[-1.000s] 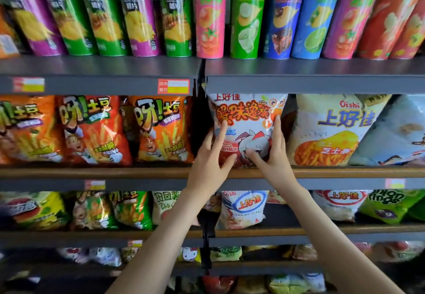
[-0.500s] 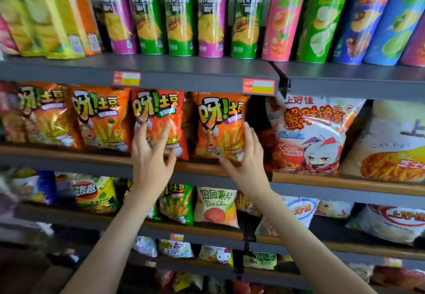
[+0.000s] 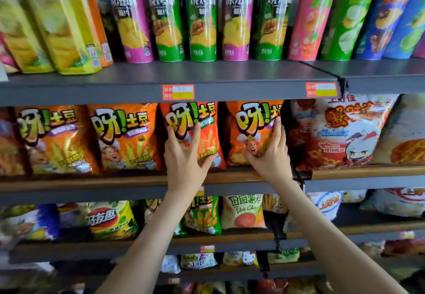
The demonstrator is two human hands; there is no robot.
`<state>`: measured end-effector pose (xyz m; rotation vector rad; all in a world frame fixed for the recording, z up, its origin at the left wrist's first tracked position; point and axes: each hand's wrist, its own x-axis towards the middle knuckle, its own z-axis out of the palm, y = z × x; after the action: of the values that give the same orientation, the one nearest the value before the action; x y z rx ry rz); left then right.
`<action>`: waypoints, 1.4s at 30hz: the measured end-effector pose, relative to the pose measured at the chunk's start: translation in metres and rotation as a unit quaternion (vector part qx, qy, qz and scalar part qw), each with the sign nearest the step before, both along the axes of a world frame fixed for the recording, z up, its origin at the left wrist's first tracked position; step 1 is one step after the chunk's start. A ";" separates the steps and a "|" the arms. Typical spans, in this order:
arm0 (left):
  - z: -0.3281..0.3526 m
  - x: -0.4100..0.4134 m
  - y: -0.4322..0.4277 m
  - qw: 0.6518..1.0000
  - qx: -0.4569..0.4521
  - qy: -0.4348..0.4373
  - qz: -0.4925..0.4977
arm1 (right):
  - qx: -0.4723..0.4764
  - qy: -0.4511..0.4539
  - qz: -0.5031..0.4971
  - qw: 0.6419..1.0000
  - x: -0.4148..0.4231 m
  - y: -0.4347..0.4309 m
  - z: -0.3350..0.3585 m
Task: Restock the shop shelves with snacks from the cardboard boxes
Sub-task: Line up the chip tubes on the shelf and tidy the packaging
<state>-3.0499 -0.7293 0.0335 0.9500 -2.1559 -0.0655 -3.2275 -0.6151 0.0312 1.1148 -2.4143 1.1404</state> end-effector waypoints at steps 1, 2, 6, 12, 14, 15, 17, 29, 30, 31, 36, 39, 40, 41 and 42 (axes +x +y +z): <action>-0.002 0.000 -0.001 1.000 -0.008 -0.001 -0.001 | 0.000 0.002 0.001 1.000 -0.001 0.001 0.000; -0.002 -0.001 -0.001 1.000 -0.013 -0.002 -0.001 | -0.001 0.002 0.003 1.000 -0.002 0.001 0.001; -0.004 -0.002 -0.001 1.000 -0.017 -0.007 -0.003 | -0.003 0.007 0.000 1.000 0.000 0.000 0.000; -0.004 0.033 0.012 0.998 -0.051 0.028 -0.004 | -0.119 0.132 0.023 0.984 0.042 -0.005 0.004; -0.006 0.057 0.010 0.996 -0.078 0.041 0.013 | -0.141 0.155 0.098 0.973 0.068 -0.012 0.007; -0.007 0.071 0.007 0.995 -0.086 0.046 0.029 | -0.141 0.159 0.136 0.968 0.082 -0.016 0.008; -0.010 0.101 -0.001 0.992 -0.096 0.049 0.069 | -0.137 0.156 0.202 0.957 0.110 -0.027 0.010; -0.001 0.243 -0.073 0.974 -0.051 0.038 0.218 | -0.100 0.102 0.226 0.964 0.228 -0.107 0.001; 0.001 0.248 -0.084 0.975 -0.049 0.036 0.212 | -0.099 0.103 0.206 0.968 0.235 -0.117 0.000; 0.003 0.251 -0.096 0.977 -0.040 0.032 0.206 | -0.097 0.104 0.181 0.973 0.241 -0.127 -0.001; 0.008 0.254 -0.149 0.987 0.062 -0.001 0.149 | -0.069 0.057 0.070 0.993 0.268 -0.171 -0.007; 0.003 0.252 -0.165 0.993 0.072 0.002 0.091 | -0.062 0.036 0.019 0.997 0.275 -0.188 -0.009; 0.002 0.251 -0.167 0.995 0.066 0.005 0.080 | -0.062 0.035 0.006 0.997 0.275 -0.191 -0.009; 0.000 0.252 -0.170 0.996 0.055 0.007 0.073 | -0.062 0.040 -0.004 0.997 0.275 -0.194 -0.008; -0.002 0.252 -0.171 0.997 0.043 0.006 0.070 | -0.061 0.047 -0.012 0.997 0.275 -0.195 -0.008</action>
<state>-2.7977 -0.9006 0.0312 1.1438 -2.0835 -0.0966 -2.9526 -0.8097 0.0232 1.0724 -2.2492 1.1842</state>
